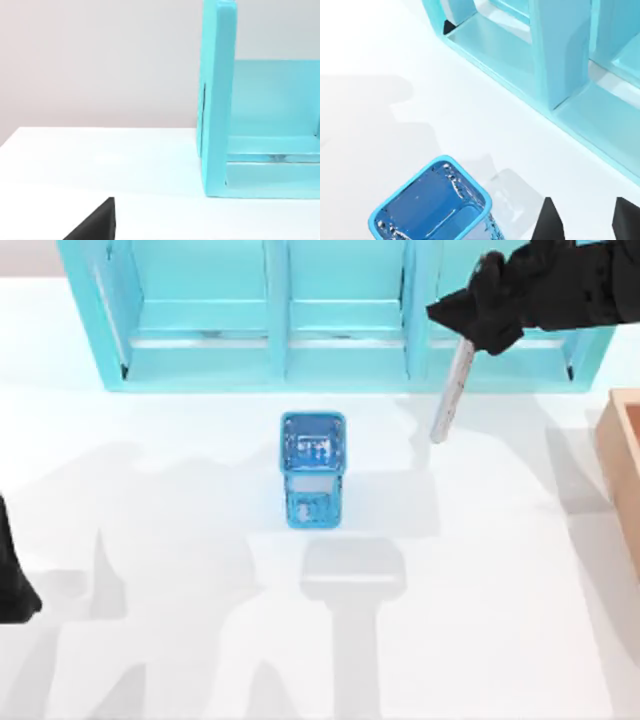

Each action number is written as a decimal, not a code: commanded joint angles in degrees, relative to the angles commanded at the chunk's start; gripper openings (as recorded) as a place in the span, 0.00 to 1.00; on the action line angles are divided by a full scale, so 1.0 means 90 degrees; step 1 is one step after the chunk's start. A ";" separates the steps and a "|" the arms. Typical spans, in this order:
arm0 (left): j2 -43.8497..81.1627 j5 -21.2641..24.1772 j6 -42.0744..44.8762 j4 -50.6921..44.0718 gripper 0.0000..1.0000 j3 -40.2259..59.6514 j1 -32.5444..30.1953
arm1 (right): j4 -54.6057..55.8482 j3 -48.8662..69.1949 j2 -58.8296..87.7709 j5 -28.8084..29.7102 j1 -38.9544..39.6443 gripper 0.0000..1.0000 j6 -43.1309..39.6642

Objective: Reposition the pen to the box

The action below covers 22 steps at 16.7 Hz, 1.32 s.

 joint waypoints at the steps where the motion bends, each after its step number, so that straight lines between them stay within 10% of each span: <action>1: 0.0000 0.0000 0.0000 0.0000 1.00 0.0000 0.0000 | -0.0055 0.0004 -0.0049 -0.0040 -0.0045 0.00 -0.0030; 9: 0.0000 0.0000 0.0000 0.0000 1.00 0.0000 0.0000 | -0.0310 -0.0357 -0.0410 -0.0092 -0.0425 0.00 -0.0325; 22: 0.0000 0.0000 0.0000 0.0000 1.00 0.0000 0.0000 | -0.1563 -0.2653 -0.4204 -0.0843 -0.5005 0.00 -0.1944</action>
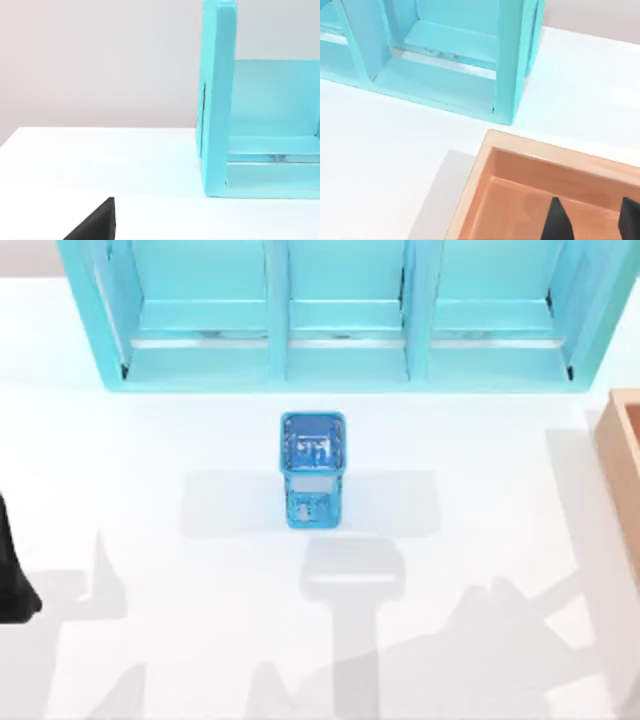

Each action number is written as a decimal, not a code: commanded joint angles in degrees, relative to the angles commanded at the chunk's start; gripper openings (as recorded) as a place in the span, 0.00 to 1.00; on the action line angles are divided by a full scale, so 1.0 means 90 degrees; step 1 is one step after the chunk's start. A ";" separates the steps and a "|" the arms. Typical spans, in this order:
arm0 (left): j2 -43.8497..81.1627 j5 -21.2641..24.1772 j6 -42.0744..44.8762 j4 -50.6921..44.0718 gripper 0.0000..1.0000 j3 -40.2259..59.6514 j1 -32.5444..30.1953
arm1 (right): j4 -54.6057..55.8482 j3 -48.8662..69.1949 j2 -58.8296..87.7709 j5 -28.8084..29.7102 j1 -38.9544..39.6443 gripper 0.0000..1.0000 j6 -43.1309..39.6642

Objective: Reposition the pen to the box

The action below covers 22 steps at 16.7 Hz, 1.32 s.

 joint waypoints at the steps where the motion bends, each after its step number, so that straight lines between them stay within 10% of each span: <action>1: 0.0000 0.0000 0.0000 0.0000 1.00 0.0000 0.0000 | -0.0036 -0.0068 -0.0105 -0.0039 -0.0100 0.00 -0.0075; 22: 0.0000 0.0000 0.0000 0.0000 1.00 0.0000 0.0000 | 0.2091 -0.1347 0.0430 0.0479 0.0526 0.08 0.0416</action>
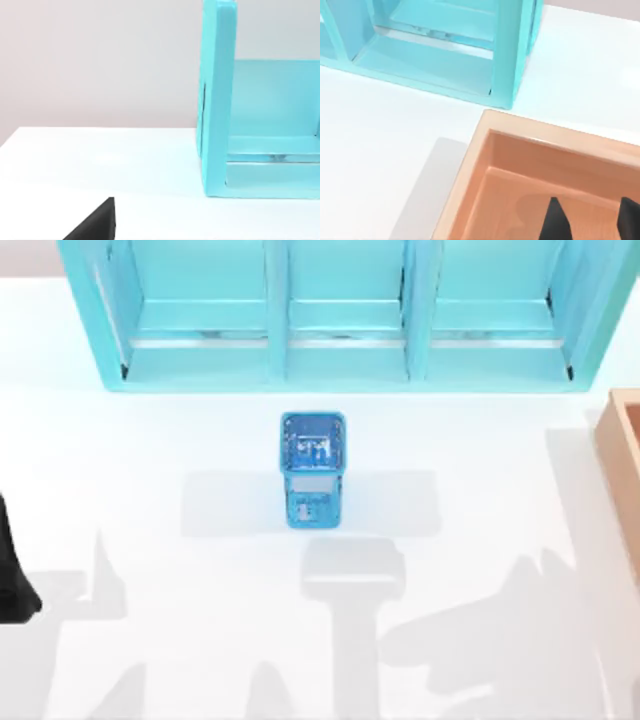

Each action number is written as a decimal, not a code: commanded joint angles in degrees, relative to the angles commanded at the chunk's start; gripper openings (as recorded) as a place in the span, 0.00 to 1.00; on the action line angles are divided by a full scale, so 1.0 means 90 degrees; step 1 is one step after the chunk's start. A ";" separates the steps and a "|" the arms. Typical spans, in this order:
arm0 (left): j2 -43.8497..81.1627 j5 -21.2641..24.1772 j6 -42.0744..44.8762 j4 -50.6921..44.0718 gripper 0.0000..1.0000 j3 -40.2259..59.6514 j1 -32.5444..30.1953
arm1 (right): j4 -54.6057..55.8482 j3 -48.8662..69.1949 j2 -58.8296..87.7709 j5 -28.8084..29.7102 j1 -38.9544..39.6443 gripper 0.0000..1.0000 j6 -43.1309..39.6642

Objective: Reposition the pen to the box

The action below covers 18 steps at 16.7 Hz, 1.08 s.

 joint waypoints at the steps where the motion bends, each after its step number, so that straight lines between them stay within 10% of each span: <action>1: 0.0000 0.0000 0.0000 0.0000 1.00 0.0000 0.0000 | 0.0000 0.0000 0.0000 0.0000 0.0000 0.15 0.0000; 12: 0.0000 0.0000 0.0000 0.0000 1.00 0.0000 0.0000 | 0.0000 0.0000 0.0000 0.0000 0.0000 0.98 0.0000; 18: 0.0000 0.0000 0.0000 0.0000 1.00 0.0000 0.0000 | 0.0000 0.0000 0.0000 0.0000 0.0000 1.00 0.0000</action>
